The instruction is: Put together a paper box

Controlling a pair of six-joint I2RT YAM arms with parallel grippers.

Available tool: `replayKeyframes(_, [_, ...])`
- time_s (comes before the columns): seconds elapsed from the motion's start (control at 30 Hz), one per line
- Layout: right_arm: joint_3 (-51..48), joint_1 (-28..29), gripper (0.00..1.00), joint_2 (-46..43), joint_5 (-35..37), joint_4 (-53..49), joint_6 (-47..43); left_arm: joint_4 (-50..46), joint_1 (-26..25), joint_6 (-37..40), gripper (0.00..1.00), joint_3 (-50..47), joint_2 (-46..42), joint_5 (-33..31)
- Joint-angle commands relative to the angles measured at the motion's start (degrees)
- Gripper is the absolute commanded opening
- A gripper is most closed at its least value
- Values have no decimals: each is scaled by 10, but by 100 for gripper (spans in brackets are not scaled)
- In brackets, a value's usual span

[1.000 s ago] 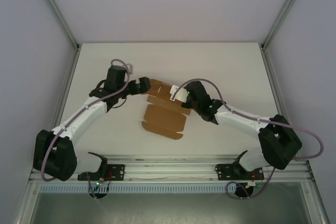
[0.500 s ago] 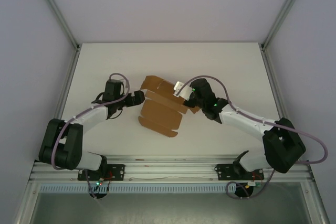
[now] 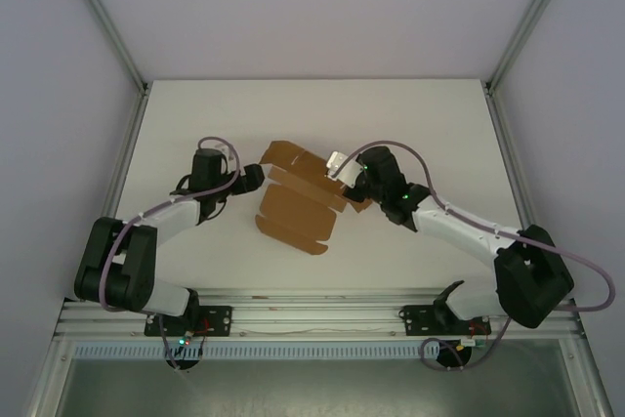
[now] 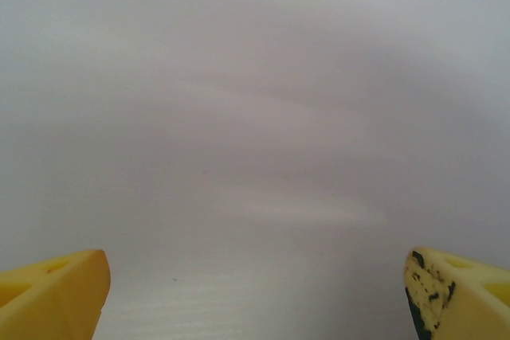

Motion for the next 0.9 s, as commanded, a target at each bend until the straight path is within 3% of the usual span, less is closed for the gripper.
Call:
replayKeyframes(0.0, [-8, -5, 0, -18, -23, -2, 18, 20, 7, -14, 94, -1, 8, 9])
replayKeyframes(0.23, [-5, -6, 0, -7, -22, 10, 27, 156, 7, -17, 90, -9, 46, 221])
replayKeyframes(0.3, [-5, -6, 0, -7, -22, 14, 31, 192, 7, -25, 90, -21, 44, 256])
replayKeyframes(0.57, [-9, -7, 0, -15, -57, 16, 50, 278, 5, -68, 83, -26, 88, 314])
replayKeyframes(0.7, [-5, -8, 0, -11, -76, 11, 55, 327, -1, -84, 68, -18, 115, 357])
replayKeyframes(0.87, [3, -9, 0, -2, -94, 4, 56, 338, -16, -83, 56, -9, 130, 367])
